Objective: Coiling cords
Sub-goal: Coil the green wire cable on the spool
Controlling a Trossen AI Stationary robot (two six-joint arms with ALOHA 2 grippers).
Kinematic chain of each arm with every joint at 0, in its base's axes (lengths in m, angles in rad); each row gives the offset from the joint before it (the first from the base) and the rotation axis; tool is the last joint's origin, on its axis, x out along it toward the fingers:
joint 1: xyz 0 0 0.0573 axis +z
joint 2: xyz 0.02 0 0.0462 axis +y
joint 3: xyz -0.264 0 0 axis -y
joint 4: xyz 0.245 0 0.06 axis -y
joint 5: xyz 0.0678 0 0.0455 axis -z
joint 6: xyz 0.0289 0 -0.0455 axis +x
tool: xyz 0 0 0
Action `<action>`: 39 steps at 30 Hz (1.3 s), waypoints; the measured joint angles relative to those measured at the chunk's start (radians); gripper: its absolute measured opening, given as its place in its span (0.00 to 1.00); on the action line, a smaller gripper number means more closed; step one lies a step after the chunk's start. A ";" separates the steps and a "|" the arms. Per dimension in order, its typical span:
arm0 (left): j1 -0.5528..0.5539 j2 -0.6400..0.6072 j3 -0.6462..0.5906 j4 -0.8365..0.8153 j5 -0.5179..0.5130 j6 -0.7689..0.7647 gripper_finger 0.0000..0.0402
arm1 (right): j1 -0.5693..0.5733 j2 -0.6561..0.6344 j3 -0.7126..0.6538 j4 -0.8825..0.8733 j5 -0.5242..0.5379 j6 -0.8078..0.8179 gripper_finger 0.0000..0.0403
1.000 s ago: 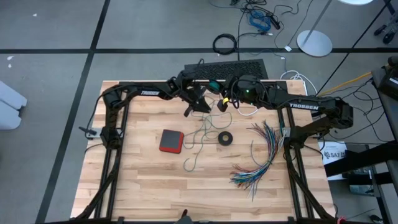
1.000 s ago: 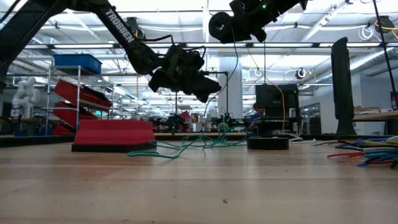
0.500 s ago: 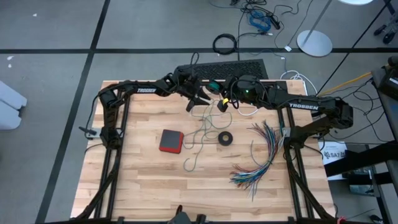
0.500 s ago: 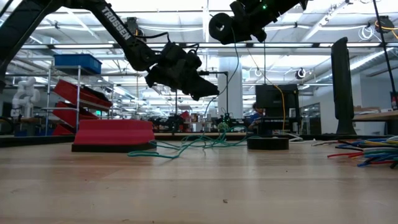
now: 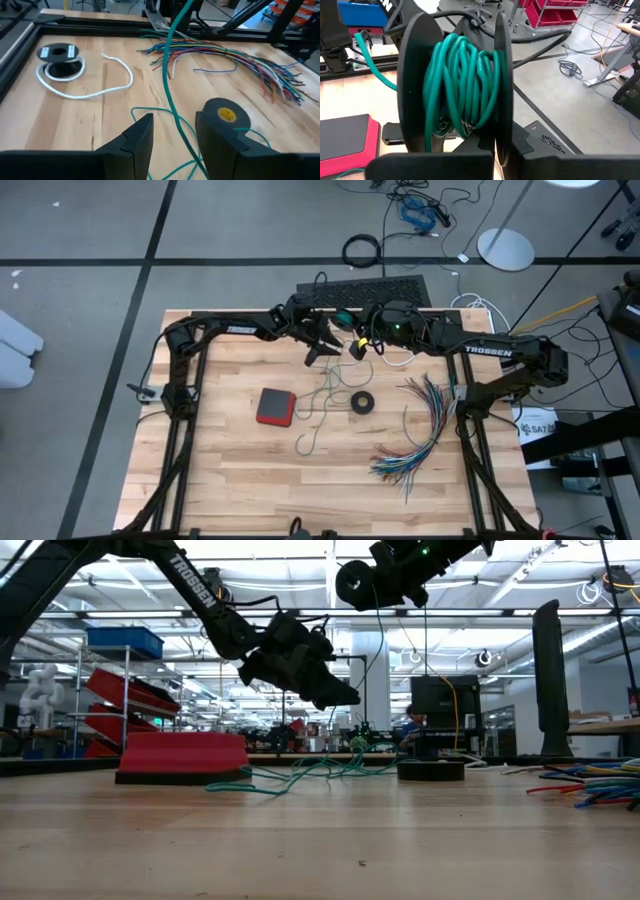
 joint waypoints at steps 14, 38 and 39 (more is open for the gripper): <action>0.025 0.000 0.000 0.004 -0.024 -0.049 0.32 | 0.000 0.000 0.000 0.000 0.000 0.000 0.00; 0.081 0.000 0.000 -0.013 -0.018 -0.072 0.01 | 0.006 0.000 0.000 -0.019 -0.051 0.013 0.00; 0.084 0.000 0.000 -0.013 -0.018 -0.082 0.01 | 0.008 0.000 0.000 -0.033 -0.047 0.010 0.00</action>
